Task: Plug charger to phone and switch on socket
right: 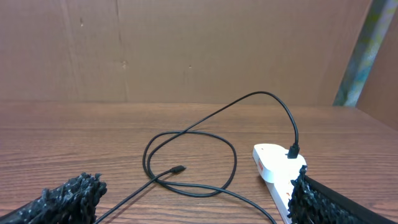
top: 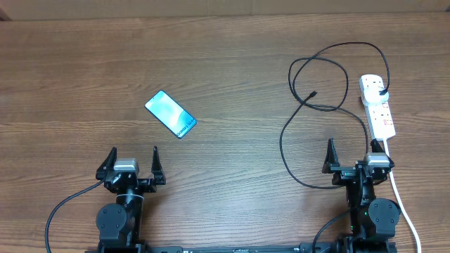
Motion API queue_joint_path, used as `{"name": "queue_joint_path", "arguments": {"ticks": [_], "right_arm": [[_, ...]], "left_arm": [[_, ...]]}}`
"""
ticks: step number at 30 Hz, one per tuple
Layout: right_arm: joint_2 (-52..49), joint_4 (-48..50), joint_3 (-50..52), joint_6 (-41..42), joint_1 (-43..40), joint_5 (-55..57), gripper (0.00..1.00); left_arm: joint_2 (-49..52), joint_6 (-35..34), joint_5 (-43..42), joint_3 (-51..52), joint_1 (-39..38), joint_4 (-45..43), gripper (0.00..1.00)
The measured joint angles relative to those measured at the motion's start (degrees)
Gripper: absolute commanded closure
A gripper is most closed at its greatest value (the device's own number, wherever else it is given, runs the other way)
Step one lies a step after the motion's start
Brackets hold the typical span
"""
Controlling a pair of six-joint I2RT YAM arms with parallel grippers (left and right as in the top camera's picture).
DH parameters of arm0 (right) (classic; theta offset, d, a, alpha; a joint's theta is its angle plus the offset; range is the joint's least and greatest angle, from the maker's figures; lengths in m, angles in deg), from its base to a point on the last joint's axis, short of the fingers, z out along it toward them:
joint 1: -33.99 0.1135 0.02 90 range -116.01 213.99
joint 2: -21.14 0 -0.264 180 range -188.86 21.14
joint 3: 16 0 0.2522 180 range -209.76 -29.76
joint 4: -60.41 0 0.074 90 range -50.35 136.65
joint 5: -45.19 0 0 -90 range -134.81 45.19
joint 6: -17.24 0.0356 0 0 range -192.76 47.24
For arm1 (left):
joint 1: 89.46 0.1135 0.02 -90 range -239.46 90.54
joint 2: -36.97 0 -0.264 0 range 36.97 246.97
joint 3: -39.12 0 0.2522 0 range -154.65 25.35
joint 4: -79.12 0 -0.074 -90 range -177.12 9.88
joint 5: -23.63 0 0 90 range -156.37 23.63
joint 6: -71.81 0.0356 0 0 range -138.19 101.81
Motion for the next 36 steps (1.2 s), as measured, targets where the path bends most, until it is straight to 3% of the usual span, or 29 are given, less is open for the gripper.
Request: {"name": "queue_joint_path", "arguments": {"ticks": [36], "right_arm": [[0.0,0.0,0.0,0.0,0.0,0.0,0.00]], "left_arm": [[0.0,-0.3,-0.4,-1.3,0.0,1.7,0.01]]}}
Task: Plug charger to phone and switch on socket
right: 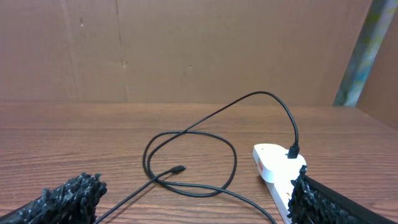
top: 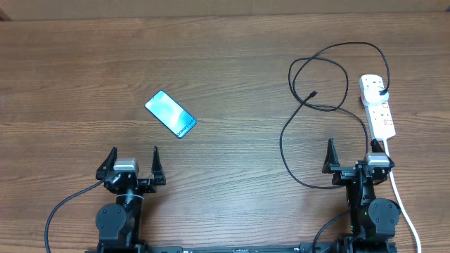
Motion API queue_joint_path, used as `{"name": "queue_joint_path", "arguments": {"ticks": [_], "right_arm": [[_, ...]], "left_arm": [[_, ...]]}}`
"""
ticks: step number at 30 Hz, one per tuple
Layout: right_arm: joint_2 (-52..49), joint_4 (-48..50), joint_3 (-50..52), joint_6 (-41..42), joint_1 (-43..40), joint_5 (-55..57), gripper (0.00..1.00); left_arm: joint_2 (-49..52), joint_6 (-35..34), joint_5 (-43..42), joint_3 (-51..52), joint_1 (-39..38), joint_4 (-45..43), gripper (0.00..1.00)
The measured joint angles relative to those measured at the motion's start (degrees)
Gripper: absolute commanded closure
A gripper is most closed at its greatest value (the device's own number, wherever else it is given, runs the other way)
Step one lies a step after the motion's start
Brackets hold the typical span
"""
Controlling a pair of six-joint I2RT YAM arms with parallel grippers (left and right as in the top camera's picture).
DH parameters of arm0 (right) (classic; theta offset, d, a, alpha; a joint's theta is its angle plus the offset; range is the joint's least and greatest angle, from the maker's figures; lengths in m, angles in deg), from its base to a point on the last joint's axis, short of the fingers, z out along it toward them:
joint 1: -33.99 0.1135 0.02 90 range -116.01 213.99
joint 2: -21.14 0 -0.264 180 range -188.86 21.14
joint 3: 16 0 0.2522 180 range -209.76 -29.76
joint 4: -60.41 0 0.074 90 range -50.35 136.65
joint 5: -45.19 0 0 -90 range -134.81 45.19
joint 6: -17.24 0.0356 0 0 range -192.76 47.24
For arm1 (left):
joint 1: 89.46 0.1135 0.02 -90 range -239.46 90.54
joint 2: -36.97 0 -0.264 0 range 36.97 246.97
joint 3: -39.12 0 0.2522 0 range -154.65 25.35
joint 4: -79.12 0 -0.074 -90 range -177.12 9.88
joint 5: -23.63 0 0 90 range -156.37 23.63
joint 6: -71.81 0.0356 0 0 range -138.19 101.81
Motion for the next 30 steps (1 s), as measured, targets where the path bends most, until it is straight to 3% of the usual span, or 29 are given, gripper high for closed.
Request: {"name": "queue_joint_path", "arguments": {"ticks": [9,16,23,30], "right_arm": [[0.0,0.0,0.0,0.0,0.0,0.0,0.00],[0.0,0.0,0.0,0.0,0.0,0.0,0.00],[0.0,0.0,0.0,0.0,0.0,0.0,0.00],[0.0,0.0,0.0,0.0,0.0,0.0,0.00]], "left_arm": [[0.0,0.0,0.0,-10.8,0.0,8.9,0.01],[2.7,0.0,0.0,-17.8,0.0,11.0,0.01],[18.4,0.0,0.0,-32.3,0.0,17.3,0.00],[40.1,-4.3,0.8,-53.7,0.0,34.6,0.00]]}}
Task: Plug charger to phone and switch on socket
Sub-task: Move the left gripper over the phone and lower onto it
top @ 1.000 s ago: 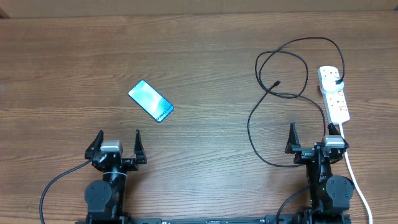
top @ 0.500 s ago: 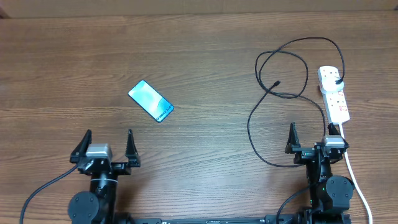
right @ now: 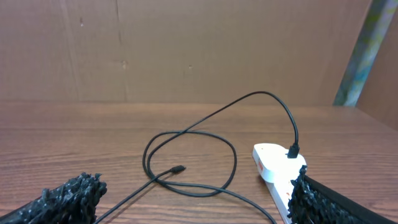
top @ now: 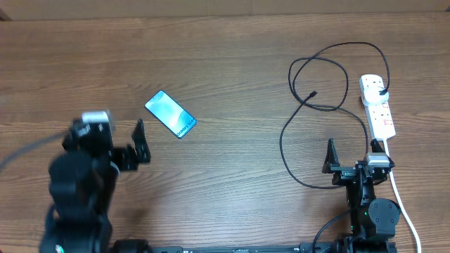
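The phone point(top: 170, 114) lies screen up on the wooden table, left of centre. The black charger cable point(top: 330, 70) loops at the right; its free plug tip point(top: 311, 94) point(right: 178, 168) rests on the wood. Its other end is in the white power strip point(top: 377, 105) point(right: 277, 168). My left gripper point(top: 105, 143) is raised and blurred, just left of the phone, one finger point(top: 140, 140) near the phone's lower end; it looks open and empty. My right gripper point(top: 350, 156) point(right: 193, 202) stands open and empty below the cable loop, beside the strip.
The strip's white cord point(top: 404, 204) runs down past my right arm to the front edge. A brown cardboard wall point(right: 186, 50) closes the far side of the table. Bare wood point(top: 232, 176) lies between the two arms.
My left arm has left its spot at the front edge and now sits higher and further forward, close to the phone's left side. The right arm, phone, cable and strip are unchanged.
At both earlier moments the two grippers stood open at the front edge, with the phone, cable and strip untouched. Now only the left arm has shifted, up and toward the phone. Nothing has been grasped.
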Motion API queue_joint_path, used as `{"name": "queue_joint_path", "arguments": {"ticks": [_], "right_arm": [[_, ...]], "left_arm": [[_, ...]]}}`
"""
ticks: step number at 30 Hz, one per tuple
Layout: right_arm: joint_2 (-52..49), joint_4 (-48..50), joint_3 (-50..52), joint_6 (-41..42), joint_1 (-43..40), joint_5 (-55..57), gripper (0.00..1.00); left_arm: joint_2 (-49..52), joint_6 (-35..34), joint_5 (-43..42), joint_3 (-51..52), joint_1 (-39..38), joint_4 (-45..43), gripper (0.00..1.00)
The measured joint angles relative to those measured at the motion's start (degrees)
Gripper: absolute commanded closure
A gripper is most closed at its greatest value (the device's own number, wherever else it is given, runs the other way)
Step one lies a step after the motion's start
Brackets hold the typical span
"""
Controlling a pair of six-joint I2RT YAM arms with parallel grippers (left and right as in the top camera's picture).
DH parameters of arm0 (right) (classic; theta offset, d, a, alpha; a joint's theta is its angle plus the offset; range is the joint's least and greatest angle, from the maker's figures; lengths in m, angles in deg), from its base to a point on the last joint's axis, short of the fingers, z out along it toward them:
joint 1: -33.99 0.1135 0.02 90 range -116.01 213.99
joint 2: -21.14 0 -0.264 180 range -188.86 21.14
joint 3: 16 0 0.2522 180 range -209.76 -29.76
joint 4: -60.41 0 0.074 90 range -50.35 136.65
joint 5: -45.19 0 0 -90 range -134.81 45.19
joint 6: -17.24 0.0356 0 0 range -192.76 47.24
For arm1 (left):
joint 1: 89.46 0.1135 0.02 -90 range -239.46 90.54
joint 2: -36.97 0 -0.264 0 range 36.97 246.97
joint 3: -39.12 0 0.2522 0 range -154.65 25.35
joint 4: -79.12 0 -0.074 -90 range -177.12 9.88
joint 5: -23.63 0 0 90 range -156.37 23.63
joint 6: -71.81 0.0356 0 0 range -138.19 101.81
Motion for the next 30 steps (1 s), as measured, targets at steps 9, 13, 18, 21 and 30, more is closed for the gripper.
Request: {"name": "queue_joint_path", "arguments": {"ticks": [9,13,18,21,30], "right_arm": [[0.0,0.0,0.0,0.0,0.0,0.0,0.00],[0.0,0.0,0.0,0.0,0.0,0.0,0.00],[0.0,0.0,0.0,0.0,0.0,0.0,0.00],[0.0,0.0,0.0,0.0,0.0,0.0,0.00],[0.0,0.0,0.0,0.0,0.0,0.0,0.00]], "left_arm": [[23.3,-7.5,-5.6,-29.1,0.0,25.3,0.00],[28.5,-8.1,-12.7,-31.9,0.0,31.4,0.00],[34.2,-9.4,-16.9,-32.0,0.0,34.3,0.00],[37.2,-13.9,-16.1,-32.0,-0.1,34.9,0.00],[48.0,-33.6,-4.2,-37.6,-4.8,37.7,0.00]]}}
